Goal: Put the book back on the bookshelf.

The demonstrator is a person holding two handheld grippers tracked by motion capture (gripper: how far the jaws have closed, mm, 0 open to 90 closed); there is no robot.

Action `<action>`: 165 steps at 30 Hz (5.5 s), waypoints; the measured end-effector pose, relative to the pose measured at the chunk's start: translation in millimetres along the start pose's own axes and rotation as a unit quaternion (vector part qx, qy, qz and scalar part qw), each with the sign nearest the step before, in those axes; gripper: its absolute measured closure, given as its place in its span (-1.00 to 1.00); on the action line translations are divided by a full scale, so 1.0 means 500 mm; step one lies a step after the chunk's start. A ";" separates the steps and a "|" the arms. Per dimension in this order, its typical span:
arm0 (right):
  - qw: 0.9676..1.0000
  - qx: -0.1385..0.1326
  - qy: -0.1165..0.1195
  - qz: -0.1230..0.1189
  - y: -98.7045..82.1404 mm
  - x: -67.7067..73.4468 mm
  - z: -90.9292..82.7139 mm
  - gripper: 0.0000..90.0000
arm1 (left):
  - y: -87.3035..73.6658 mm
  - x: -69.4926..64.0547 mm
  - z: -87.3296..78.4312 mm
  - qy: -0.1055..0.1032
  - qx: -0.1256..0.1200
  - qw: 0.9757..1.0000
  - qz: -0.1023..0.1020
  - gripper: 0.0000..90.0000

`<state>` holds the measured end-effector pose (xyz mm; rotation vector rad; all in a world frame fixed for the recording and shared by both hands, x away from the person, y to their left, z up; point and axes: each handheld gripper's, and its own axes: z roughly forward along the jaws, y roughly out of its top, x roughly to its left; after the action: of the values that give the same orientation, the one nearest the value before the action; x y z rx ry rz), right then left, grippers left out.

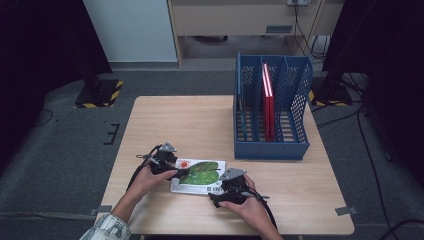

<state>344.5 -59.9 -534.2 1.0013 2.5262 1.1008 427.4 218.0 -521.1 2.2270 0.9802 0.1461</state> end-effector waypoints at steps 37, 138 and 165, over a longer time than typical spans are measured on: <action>0.999 0.002 -0.037 -0.008 0.001 0.019 0.016 -0.93 | 0.001 0.010 -0.005 0.017 -0.027 0.999 -0.021 -0.07; 0.998 0.002 -0.063 0.023 0.001 0.035 0.017 -0.98 | 0.056 -0.023 -0.035 0.024 -0.017 0.999 -0.027 -0.30; 0.997 0.000 -0.067 0.024 0.002 0.036 0.020 -0.97 | -0.065 -0.040 -0.077 -0.038 -0.032 0.998 -0.030 -0.57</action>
<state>336.0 -41.8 -539.0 1.1036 2.4082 1.0106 379.6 240.9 -509.1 2.1274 0.9857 0.0633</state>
